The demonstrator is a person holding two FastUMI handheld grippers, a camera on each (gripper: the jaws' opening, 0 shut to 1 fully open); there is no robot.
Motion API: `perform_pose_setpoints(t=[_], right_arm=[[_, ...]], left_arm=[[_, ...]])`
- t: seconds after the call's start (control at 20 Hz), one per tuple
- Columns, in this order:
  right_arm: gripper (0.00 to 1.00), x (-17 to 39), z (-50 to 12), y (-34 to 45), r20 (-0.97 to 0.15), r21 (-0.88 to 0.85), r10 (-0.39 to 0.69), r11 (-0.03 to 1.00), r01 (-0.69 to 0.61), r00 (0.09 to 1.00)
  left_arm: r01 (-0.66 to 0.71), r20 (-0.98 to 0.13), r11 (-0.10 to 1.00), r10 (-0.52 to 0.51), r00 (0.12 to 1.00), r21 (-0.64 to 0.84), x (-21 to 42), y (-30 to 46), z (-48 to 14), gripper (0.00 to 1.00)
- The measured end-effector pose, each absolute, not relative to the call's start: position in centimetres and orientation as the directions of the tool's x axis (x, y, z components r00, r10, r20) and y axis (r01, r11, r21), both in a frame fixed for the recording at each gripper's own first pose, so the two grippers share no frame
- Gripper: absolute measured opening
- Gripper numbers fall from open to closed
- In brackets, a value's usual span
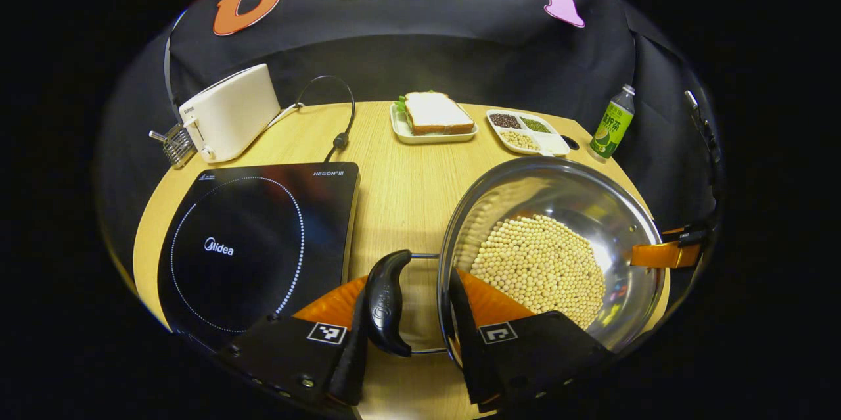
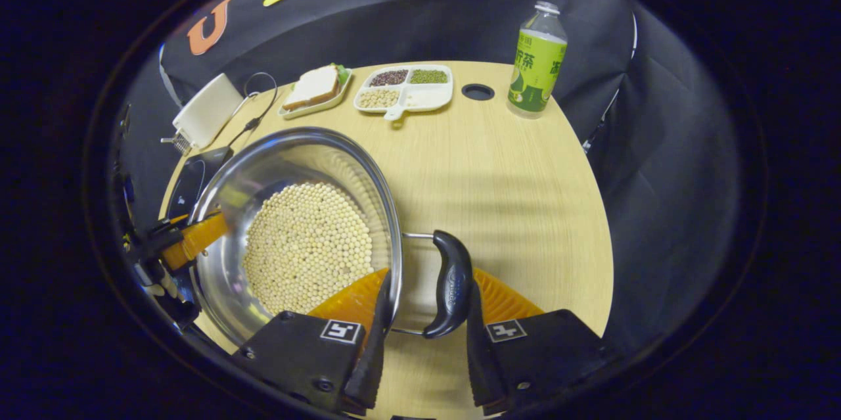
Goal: First push the handle of the pot to place it horizontally, then grasp the pot with both hands and set it on the induction cooktop.
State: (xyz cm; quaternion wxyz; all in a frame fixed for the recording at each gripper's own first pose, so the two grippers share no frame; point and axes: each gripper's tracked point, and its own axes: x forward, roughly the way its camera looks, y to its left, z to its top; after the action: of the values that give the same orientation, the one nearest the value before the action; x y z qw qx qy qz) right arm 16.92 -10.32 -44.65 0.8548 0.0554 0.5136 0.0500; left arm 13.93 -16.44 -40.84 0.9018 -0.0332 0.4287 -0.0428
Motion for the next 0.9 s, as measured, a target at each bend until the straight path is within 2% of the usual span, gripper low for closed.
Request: perform_pose_setpoints(t=[0.9], right_arm=[[0.5, 15.2, -37.6, -7.6, -0.82, 0.141, 0.129, 0.99, -0.022, 0.557]], left_arm=[[0.087, -0.698, 0.992, -0.129, 0.705, -0.096, 13.6, -13.1, -34.1, 0.56]])
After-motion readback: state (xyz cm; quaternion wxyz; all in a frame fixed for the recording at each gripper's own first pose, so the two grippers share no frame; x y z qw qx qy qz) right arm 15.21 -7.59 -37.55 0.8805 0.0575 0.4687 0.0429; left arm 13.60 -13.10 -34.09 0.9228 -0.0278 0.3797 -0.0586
